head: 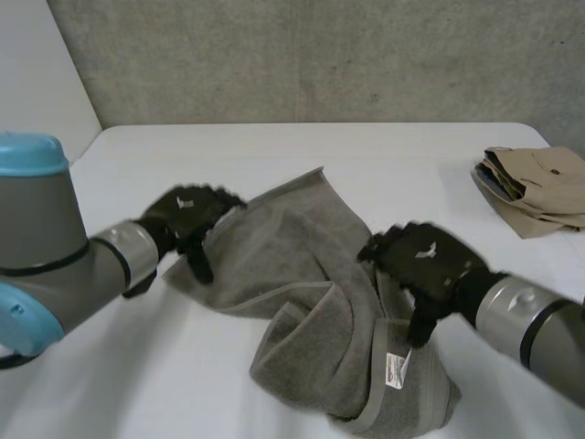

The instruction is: Fold the laundry.

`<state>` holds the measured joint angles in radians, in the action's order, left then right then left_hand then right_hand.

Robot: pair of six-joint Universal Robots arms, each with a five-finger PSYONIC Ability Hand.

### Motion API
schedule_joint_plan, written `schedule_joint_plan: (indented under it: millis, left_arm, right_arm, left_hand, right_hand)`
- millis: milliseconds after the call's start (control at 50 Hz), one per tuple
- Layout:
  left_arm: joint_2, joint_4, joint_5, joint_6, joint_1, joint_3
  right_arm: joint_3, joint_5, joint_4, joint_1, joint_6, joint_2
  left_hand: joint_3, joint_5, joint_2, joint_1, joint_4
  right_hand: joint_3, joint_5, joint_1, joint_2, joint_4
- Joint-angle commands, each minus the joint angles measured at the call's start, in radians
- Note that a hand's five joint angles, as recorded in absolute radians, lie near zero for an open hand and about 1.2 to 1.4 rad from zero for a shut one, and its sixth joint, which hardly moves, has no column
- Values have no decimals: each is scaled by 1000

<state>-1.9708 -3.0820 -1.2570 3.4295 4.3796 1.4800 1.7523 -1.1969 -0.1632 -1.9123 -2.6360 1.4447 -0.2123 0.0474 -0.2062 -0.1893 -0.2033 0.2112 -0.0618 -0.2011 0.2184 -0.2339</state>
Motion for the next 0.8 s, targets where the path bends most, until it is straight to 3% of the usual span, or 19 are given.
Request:
schedule_joint_plan:
  millis: [20, 140, 340, 380, 480, 600, 700, 800]
  left_arm:
    - [4, 75, 2, 97, 3, 104]
    - [35, 45, 2, 97, -3, 169]
    - [23, -15, -15, 91, 8, 178]
    - [21, -23, -15, 86, 9, 178]
    - [17, -55, -16, 56, 4, 177]
    - [-25, -89, -19, 36, -15, 161]
    - [-56, -90, -22, 37, -41, 137]
    - [-83, -90, -54, 39, -61, 115]
  right_arm:
    - [104, 40, -24, -77, 177, 29]
    - [177, 39, -22, -74, 264, 29]
    - [260, 31, 33, -73, 298, 31]
    - [269, 31, 66, -74, 298, 29]
    - [274, 10, 206, -60, 281, 16]
    - [231, -49, 306, -47, 187, 19]
    - [170, -87, 338, 79, 42, 19]
    - [147, -81, 338, 153, 28, -19]
  left_hand:
    - [-139, 130, -145, -162, -148]
    - [-145, 135, -151, -168, -154]
    - [-145, 135, -151, -168, -154]
    - [-145, 135, -151, -168, -154]
    - [-139, 130, -145, -162, -148]
    - [-130, 121, -136, -153, -139]
    - [-127, 118, -134, -150, -136]
    - [-127, 118, -134, -150, -136]
  right_hand:
    - [-37, 62, 27, -44, 59]
    - [-37, 62, 27, -44, 59]
    - [311, -286, -321, 304, -288]
    - [443, -418, -453, 435, -420]
    - [1184, -1159, -1194, 1177, -1161]
    - [1185, -1160, -1195, 1178, -1162]
    - [1185, -1160, -1195, 1178, -1162]
    - [1185, -1160, -1195, 1178, -1162]
